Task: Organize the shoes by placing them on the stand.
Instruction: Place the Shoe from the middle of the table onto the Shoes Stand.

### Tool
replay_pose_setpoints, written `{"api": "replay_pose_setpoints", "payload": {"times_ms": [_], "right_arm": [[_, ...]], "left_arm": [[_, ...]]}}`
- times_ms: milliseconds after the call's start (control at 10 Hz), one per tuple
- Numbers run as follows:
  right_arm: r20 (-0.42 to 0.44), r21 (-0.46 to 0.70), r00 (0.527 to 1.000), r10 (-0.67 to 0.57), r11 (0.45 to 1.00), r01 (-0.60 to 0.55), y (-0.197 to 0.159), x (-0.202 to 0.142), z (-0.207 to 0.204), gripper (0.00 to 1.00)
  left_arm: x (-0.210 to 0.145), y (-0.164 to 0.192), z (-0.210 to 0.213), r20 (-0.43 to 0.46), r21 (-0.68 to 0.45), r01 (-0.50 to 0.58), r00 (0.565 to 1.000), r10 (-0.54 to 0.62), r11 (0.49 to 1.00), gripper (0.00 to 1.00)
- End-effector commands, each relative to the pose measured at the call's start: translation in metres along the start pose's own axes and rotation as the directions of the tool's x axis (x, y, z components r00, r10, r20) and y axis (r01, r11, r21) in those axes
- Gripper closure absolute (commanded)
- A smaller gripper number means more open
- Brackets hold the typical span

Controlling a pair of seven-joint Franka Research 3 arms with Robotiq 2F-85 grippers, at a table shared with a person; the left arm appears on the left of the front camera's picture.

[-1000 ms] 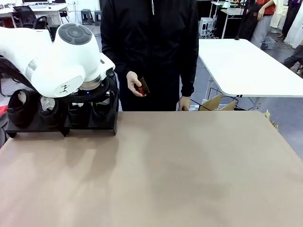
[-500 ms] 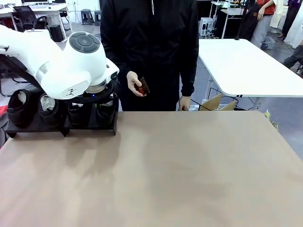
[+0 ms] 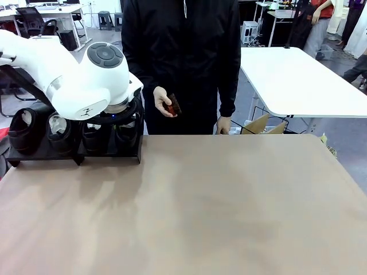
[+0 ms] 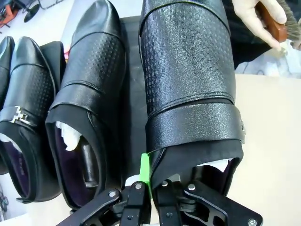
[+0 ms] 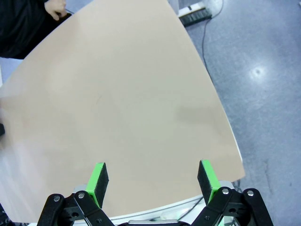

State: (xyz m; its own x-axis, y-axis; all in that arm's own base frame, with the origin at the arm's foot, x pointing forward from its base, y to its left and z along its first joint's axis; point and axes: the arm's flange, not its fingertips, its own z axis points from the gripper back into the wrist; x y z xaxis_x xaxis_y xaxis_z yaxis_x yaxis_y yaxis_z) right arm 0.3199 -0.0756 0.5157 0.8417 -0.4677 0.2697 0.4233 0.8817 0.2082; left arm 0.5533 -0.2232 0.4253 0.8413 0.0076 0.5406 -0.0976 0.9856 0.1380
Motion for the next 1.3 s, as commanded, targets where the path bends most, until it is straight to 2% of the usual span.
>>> {"api": "replay_pose_setpoints", "payload": {"times_ms": [0,100,600,700,900,1100,1200], "right_arm": [[-0.001,0.01,1.0,0.005,1.0,-0.005,0.0,0.001,0.0,0.0],[-0.001,0.01,1.0,0.005,1.0,-0.005,0.0,0.001,0.0,0.0],[-0.001,0.01,1.0,0.005,1.0,-0.005,0.0,0.001,0.0,0.0],[-0.001,0.01,1.0,0.005,1.0,-0.005,0.0,0.001,0.0,0.0],[-0.001,0.01,1.0,0.005,1.0,-0.005,0.0,0.001,0.0,0.0],[-0.001,0.01,1.0,0.005,1.0,-0.005,0.0,0.001,0.0,0.0],[-0.001,0.01,1.0,0.005,1.0,-0.005,0.0,0.001,0.0,0.0]], "left_arm": [[0.004,-0.003,-0.002,0.025,-0.01,-0.028,0.999,0.028,1.0,1.0],[0.004,-0.003,-0.003,0.03,-0.007,-0.024,0.999,0.024,1.0,0.98],[0.003,-0.002,0.003,0.076,0.076,-0.047,0.996,0.041,0.996,0.03],[0.002,-0.002,0.009,0.094,0.087,-0.05,0.995,0.041,0.995,0.0],[-0.006,-0.008,0.04,0.116,0.083,-0.051,0.992,0.042,0.995,0.0],[-0.023,-0.013,0.065,0.055,0.045,-0.084,0.995,0.082,0.995,0.0],[-0.032,-0.007,0.081,0.054,0.042,-0.129,0.99,0.127,0.991,0.0]]}}
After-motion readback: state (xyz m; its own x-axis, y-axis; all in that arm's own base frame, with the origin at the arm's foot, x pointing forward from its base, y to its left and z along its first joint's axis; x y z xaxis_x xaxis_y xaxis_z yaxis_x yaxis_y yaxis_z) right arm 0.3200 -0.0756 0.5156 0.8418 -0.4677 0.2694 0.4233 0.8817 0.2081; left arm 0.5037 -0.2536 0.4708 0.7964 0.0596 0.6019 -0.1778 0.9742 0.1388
